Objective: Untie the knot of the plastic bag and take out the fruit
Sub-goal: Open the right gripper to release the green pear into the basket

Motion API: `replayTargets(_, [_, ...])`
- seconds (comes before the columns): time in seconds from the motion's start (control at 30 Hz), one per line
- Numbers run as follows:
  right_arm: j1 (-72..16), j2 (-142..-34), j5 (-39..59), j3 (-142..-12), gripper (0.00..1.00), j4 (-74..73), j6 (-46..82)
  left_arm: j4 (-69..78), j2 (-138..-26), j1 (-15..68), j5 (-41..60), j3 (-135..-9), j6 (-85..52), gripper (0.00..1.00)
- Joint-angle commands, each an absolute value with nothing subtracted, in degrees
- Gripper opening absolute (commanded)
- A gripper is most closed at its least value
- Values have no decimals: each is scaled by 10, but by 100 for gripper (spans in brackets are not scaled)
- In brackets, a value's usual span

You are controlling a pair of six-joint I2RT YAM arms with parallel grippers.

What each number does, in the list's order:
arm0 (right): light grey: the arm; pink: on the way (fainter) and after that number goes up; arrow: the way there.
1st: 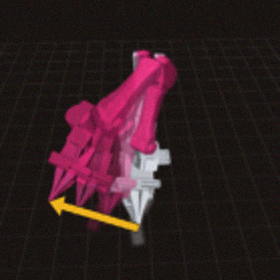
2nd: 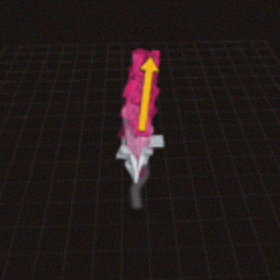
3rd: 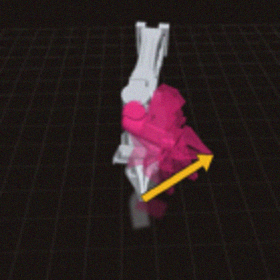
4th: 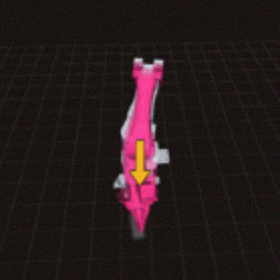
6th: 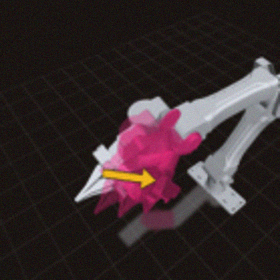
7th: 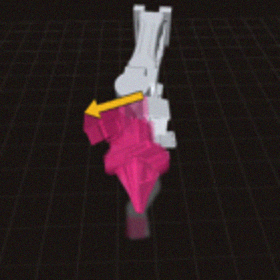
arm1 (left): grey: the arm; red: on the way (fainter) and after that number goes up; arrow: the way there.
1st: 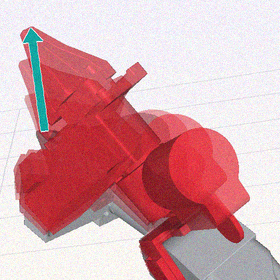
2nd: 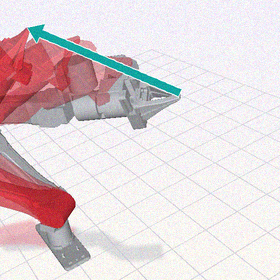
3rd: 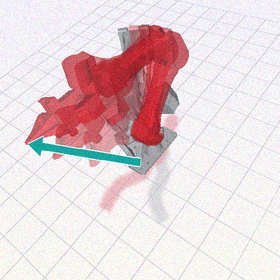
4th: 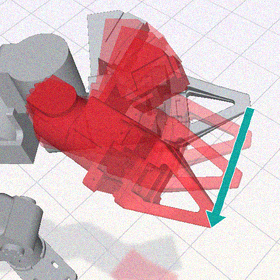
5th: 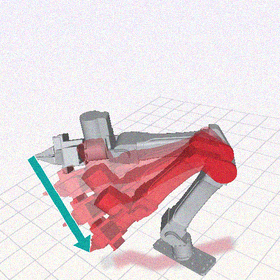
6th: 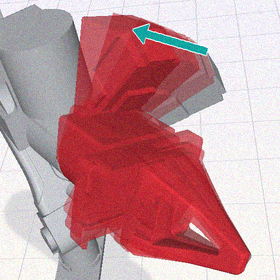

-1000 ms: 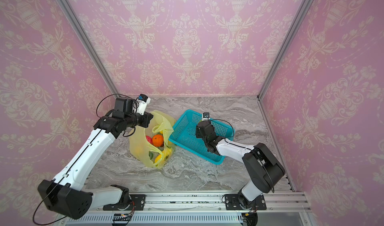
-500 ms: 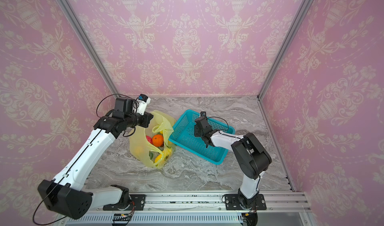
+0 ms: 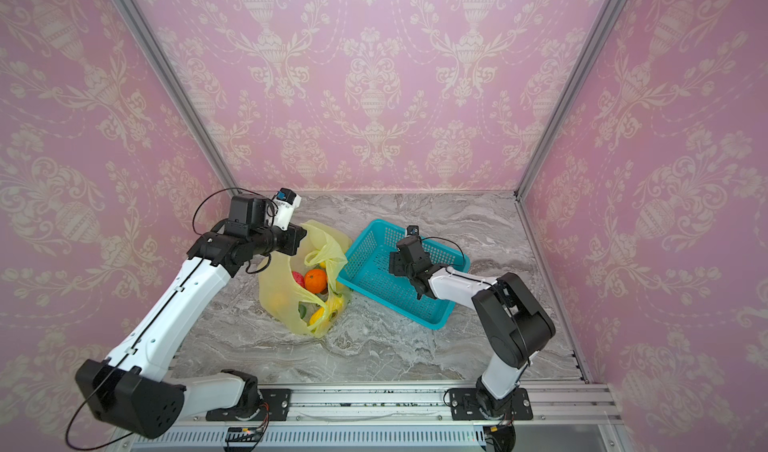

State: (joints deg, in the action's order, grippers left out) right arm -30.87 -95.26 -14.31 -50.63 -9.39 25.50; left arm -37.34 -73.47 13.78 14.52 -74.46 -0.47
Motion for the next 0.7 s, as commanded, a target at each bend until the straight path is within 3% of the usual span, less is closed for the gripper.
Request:
replayTargets(0.0, [-309, -914, -137, -478, 83, -143, 241, -384, -726, 131, 163, -743, 7, 0])
replayTargets(0.2, [-312, -868, -105, -424, 80, -223, 226, -385, -722, 127, 168, -743, 11, 2])
replayTargets(0.47, [-358, -839, -102, -399, 79, -278, 172, -367, -737, 107, 251, -726, -2, 11])
replayTargets(0.67, [-390, -841, -109, -403, 78, -289, 141, -391, -737, 96, 294, -732, 24, 0])
